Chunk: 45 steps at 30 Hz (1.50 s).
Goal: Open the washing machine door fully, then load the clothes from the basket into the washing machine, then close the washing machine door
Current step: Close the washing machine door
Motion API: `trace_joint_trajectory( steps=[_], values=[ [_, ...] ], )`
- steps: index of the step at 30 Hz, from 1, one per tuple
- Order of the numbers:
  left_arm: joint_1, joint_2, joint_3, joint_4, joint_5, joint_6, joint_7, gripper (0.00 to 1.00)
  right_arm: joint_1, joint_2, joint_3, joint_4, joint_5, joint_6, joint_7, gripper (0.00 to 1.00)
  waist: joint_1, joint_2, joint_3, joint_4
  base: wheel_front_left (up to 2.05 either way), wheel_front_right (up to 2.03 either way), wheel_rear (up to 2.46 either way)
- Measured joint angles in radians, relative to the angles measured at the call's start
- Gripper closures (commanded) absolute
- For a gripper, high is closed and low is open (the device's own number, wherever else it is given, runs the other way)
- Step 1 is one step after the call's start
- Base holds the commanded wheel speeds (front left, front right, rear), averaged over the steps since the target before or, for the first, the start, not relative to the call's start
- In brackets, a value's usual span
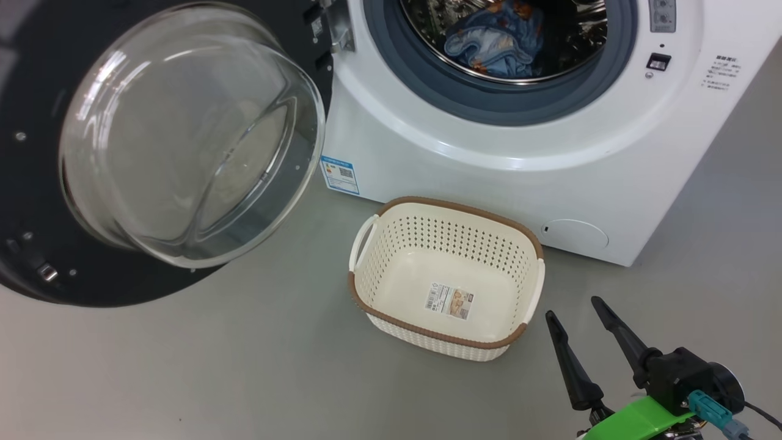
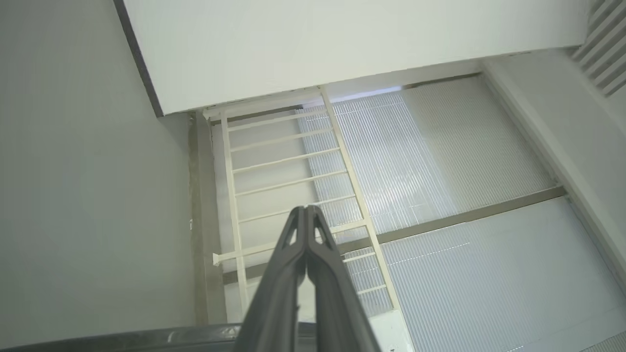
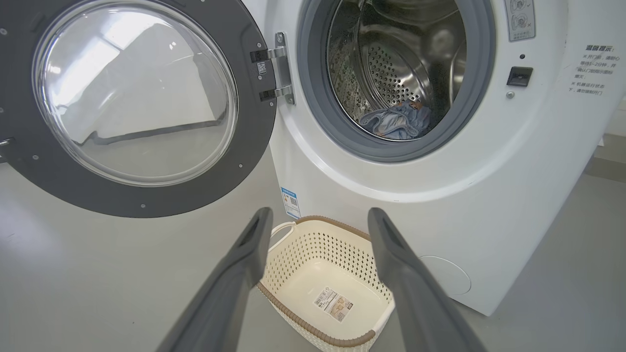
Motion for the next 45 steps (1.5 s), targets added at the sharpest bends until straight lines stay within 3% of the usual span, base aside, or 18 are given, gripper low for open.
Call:
trace_joint_trajectory(
  steps=[10, 19, 27, 45],
  values=[
    [-0.108, 0.089, -0.102, 0.259, 0.086, 0.06, 0.088, 1.0, -0.036, -0.019, 0.018, -0.008, 0.0, 0.0, 0.013, 0.0, 0.0, 0.0, 0.039, -0.034, 0.0, 0.0, 0.0],
    [-0.168, 0.109, -0.165, 0.352, 0.127, 0.059, 0.149, 1.0, -0.036, -0.032, 0.021, -0.016, 0.0, 0.0, 0.022, 0.0, 0.0, 0.0, 0.055, -0.046, 0.0, 0.0, 0.0],
    [-0.185, 0.108, -0.233, 0.402, 0.16, 0.026, 0.252, 1.0, -0.036, -0.035, 0.03, -0.02, 0.0, 0.0, 0.031, 0.0, 0.0, 0.0, 0.063, -0.054, 0.0, 0.0, 0.0],
    [-0.21, 0.101, -0.266, 0.47, 0.167, -0.059, 0.367, 1.0, -0.038, -0.042, 0.027, -0.03, 0.0, 0.0, 0.044, 0.0, 0.0, 0.0001, 0.076, -0.068, 0.0, 0.0, 0.0]
  ],
)
